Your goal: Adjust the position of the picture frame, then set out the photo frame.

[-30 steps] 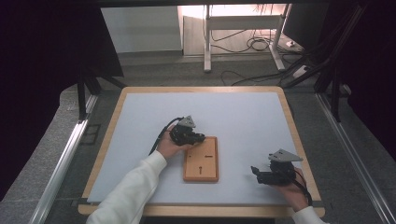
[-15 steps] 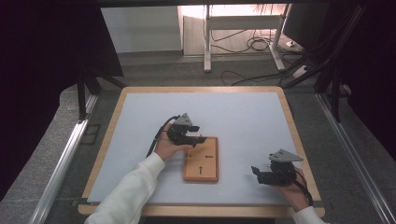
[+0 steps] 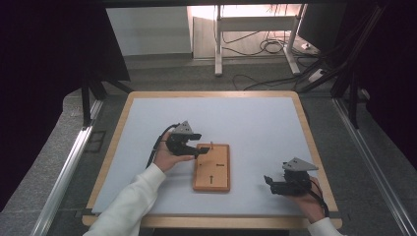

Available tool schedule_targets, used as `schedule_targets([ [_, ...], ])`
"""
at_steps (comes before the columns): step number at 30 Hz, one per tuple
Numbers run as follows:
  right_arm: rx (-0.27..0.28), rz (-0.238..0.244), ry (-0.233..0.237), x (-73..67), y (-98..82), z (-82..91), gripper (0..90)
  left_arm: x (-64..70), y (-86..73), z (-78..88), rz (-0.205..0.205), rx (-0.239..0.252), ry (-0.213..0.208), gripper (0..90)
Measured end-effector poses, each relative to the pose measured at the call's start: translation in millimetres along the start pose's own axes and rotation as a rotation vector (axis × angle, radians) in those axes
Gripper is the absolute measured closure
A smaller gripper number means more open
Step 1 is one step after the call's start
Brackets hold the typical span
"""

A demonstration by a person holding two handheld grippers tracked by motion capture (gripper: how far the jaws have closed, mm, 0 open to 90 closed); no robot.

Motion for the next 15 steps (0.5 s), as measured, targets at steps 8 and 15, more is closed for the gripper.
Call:
schedule_targets([
  [8, -0.003, 0.005, 0.001, 0.0, -0.5, 0.2, 13.0, 2.5, -0.4, -0.8, -0.001, -0.015, -0.006, 31.5],
  [15, 0.0, 0.01, -0.002, -1.4, 0.5, 0.4, 13.0, 1.3, 1.2, -7.4, 0.017, 0.001, -0.044, 34.2],
])
Point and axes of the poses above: each handheld gripper's, and its own axes: z roughly backward along the jaws, y roughly out of its top, x roughly to its right, the point moved 1 cm from there along -z, roughly forward along the jaws, and after that the axes turned 4 degrees about -x, right-handed, at the moved point
